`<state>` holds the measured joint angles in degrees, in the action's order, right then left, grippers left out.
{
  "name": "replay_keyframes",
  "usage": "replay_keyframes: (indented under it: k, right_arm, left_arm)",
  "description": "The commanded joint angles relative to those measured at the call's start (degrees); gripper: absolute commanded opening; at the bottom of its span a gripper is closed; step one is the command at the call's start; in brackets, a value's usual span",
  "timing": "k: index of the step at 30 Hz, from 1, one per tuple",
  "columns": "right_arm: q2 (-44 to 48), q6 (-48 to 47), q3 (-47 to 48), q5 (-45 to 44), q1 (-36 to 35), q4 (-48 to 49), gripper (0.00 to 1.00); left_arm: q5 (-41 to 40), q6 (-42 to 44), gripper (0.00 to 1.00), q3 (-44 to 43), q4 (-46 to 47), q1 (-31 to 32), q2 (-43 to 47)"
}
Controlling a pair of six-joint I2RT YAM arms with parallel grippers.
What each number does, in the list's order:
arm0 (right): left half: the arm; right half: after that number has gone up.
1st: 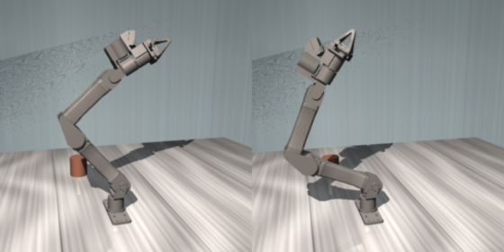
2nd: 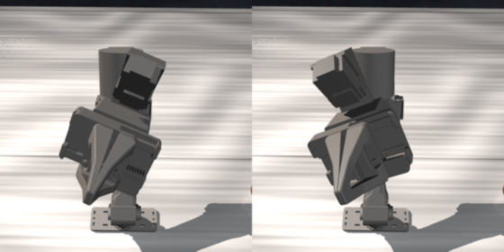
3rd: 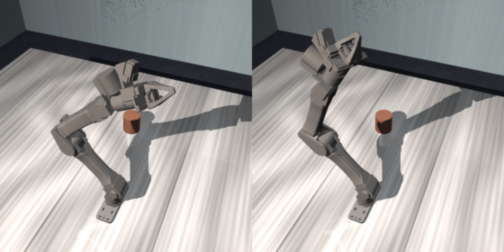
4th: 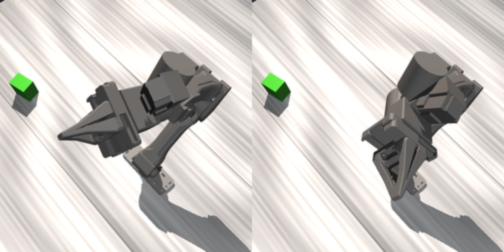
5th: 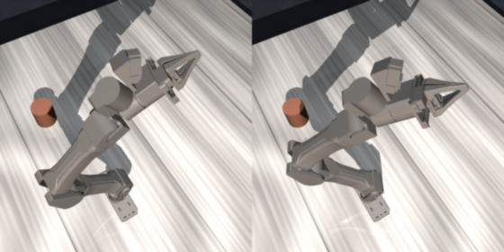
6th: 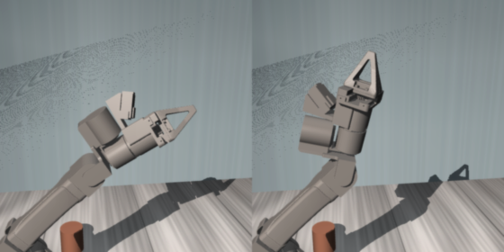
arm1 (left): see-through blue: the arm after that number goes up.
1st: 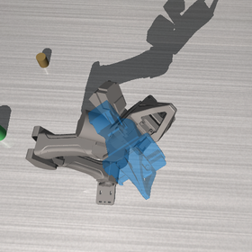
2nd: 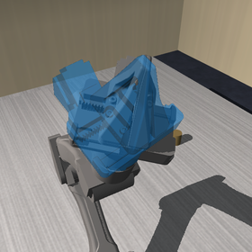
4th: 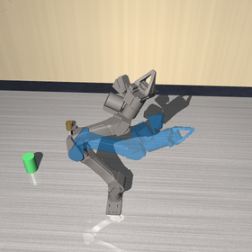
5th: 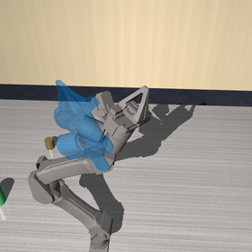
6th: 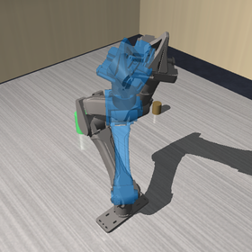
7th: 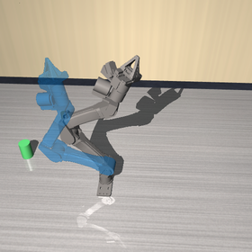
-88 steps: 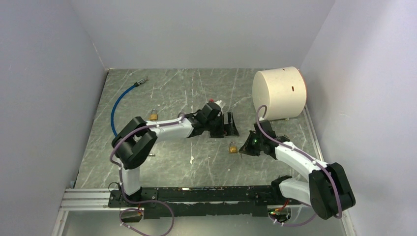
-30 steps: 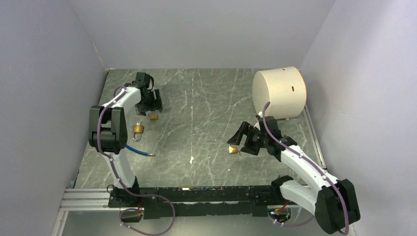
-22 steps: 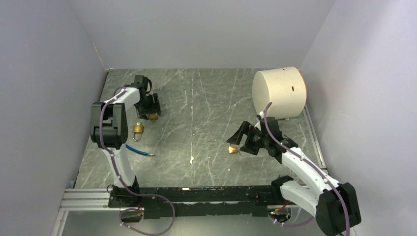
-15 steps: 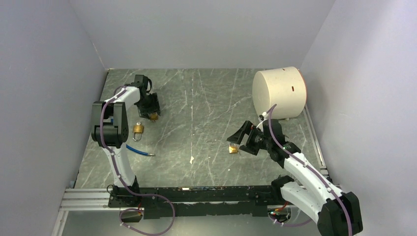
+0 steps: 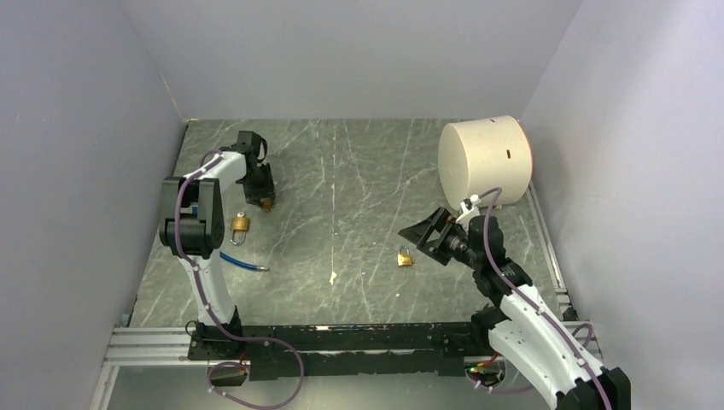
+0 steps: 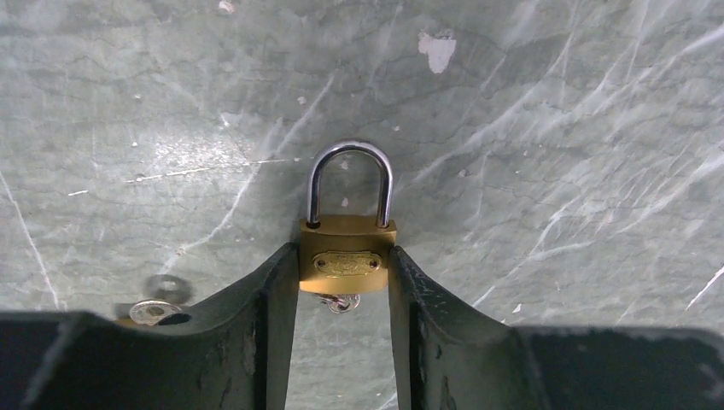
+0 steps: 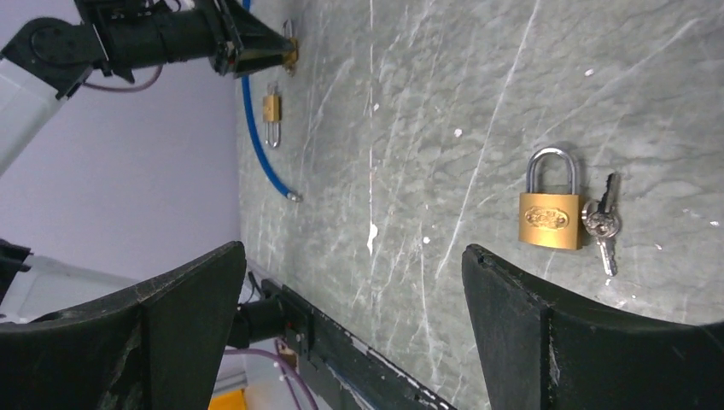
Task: Lock with the key
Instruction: Move the lock to the center of the board.
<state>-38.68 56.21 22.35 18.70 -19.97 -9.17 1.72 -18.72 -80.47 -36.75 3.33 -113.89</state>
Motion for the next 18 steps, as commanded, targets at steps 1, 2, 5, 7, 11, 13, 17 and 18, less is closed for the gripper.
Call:
replay_keyframes:
  k: [1, 2, 5, 7, 11, 13, 17, 18]
  right_arm:
    - [-4.5, 0.1, -0.8, 5.7, 0.2, 5.4, 0.97]
    - [-6.0, -0.1, -1.0, 6.9, 0.2, 6.1, 0.95]
    - [-9.8, -0.4, -1.3, 10.5, 0.3, 8.9, 0.90]
    - [-11.4, -0.6, -1.1, 11.3, 0.2, 10.0, 0.89]
    - [-14.1, -3.5, 1.3, 11.2, 0.2, 8.7, 0.91]
    - [-14.8, -4.6, 2.5, 11.3, 0.2, 7.4, 0.93]
    - [-15.1, -4.9, 3.3, 10.8, 0.2, 7.1, 0.93]
    - [-15.2, -4.7, 3.3, 10.6, 0.1, 7.0, 0.93]
  left_arm:
    - [-0.9, -0.1, 0.30, 2.5, -1.3, 2.9, 0.6]
    - [-0.5, -0.5, 0.26, 3.6, -0.8, 3.5, 1.1]
    - [0.9, -2.4, 0.10, 7.1, 0.4, 6.2, 3.9]
    - [1.4, -3.3, 0.09, 11.0, 2.6, 9.2, 7.3]
    - [2.0, -6.7, 0.05, 18.9, 4.8, 15.3, 13.7]
    - [2.0, -8.4, 0.05, 22.6, 6.3, 18.5, 16.2]
    - [3.0, -11.8, 0.05, 27.4, 7.9, 23.4, 20.0]
    - [3.2, -12.7, 0.05, 28.0, 8.2, 24.9, 20.7]
